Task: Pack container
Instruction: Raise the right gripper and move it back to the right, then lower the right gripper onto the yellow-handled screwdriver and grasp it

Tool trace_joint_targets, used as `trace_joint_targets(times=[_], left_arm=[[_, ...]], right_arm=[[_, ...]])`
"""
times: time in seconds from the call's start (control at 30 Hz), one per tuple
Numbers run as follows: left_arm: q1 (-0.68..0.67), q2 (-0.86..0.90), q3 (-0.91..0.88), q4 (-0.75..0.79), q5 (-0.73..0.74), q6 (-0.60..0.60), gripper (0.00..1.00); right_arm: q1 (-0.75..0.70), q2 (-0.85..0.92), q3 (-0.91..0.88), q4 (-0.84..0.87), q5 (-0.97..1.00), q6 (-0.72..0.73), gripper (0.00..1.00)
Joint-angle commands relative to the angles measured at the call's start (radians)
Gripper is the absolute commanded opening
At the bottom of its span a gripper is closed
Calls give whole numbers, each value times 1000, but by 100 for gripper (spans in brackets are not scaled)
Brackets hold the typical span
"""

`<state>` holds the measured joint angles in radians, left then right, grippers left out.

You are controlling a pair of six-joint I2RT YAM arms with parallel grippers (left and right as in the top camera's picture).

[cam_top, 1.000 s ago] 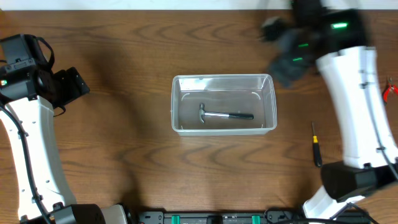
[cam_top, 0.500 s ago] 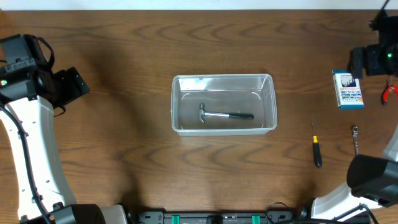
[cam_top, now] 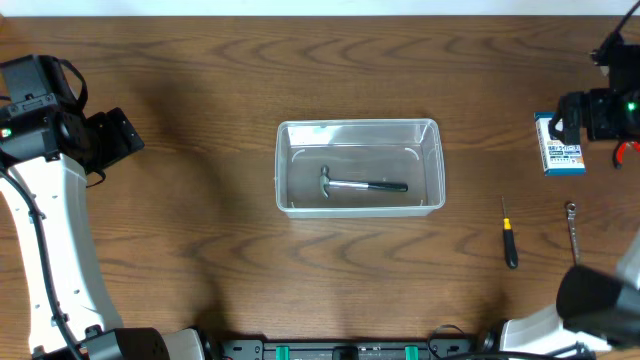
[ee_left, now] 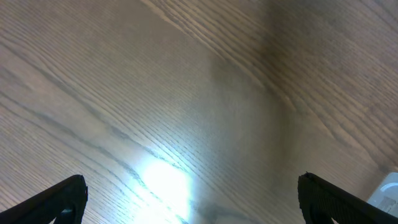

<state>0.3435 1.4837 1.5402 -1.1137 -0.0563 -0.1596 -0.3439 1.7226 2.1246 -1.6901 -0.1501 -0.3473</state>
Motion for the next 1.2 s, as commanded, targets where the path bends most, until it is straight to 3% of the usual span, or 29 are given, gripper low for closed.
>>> trace_joint_targets(times=[0.0,0.23,0.47,0.63,0.8,1.17], left_arm=[[2,-8,16,0,-8,6,98],[2,-8,16,0,-8,6,98],[2,-8,16,0,-8,6,98],[2,-8,16,0,-8,6,98],[2,-8,16,0,-8,6,98],[2,-8,16,0,-8,6,98]], right_arm=[[5,-139,-51,-8,-26,47,99],[4,-457,-320,45,-23,132,99],[4,-644,-710,328,-23,221,99],[4,-598,-891,469,87,219,99],[5,-464,-913,427,219,219,99],[31,-258,-919,370,198,180,99]])
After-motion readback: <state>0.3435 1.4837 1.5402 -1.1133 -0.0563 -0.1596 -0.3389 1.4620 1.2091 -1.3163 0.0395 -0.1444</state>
